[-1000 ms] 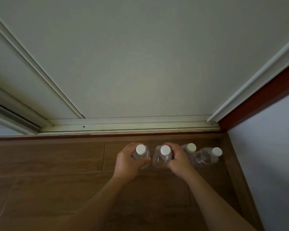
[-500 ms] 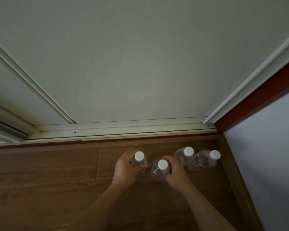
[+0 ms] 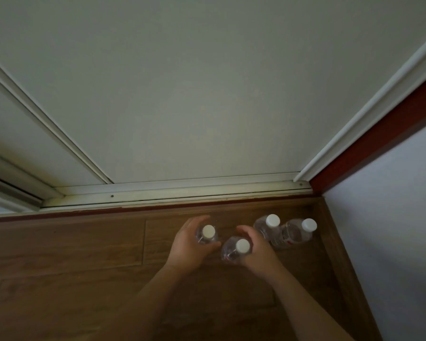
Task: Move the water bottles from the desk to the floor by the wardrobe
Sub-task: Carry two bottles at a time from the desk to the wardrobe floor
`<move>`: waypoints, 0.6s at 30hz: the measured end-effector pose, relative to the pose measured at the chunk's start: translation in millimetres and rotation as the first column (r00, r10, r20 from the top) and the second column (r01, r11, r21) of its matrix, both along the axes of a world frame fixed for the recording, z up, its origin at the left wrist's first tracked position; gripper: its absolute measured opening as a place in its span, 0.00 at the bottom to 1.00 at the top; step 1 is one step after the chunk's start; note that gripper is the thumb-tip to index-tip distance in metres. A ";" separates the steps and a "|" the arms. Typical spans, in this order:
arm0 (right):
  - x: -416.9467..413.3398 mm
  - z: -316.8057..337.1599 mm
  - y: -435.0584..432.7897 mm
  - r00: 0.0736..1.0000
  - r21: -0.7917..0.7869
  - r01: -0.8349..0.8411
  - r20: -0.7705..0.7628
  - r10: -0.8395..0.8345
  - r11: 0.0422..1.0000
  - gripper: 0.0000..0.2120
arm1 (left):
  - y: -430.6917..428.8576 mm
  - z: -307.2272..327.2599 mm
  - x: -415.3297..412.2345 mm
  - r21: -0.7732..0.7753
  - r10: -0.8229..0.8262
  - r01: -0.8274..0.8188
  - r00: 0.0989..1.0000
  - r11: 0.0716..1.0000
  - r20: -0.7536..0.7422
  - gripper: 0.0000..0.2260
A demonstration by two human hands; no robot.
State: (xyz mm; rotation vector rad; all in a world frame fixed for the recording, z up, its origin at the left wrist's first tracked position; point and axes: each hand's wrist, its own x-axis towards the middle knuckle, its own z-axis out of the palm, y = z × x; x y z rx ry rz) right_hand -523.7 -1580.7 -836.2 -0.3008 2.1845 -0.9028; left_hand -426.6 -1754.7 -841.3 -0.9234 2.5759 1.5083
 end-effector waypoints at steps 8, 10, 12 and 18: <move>4.4 70.8 7.6 1.000 -0.040 -0.017 0.016 0.017 0.999 0.42 | 1.9 71.3 3.8 -0.021 -0.005 0.004 0.999 1.000 -0.050 0.31; 5.3 104.4 9.6 1.000 -0.052 -0.018 -0.012 0.018 0.998 0.41 | 2.6 103.6 8.1 -0.025 0.002 -0.003 0.998 1.000 -0.056 0.30; 6.9 147.1 9.5 0.997 -0.064 -0.029 -0.071 0.024 0.998 0.37 | 3.1 144.2 12.9 -0.033 -0.007 0.004 0.997 0.999 -0.073 0.28; 13.4 300.1 4.7 0.939 -0.017 -0.120 -0.326 0.108 0.993 0.26 | 6.0 293.0 24.9 -0.215 -0.074 0.062 0.996 0.975 -0.049 0.24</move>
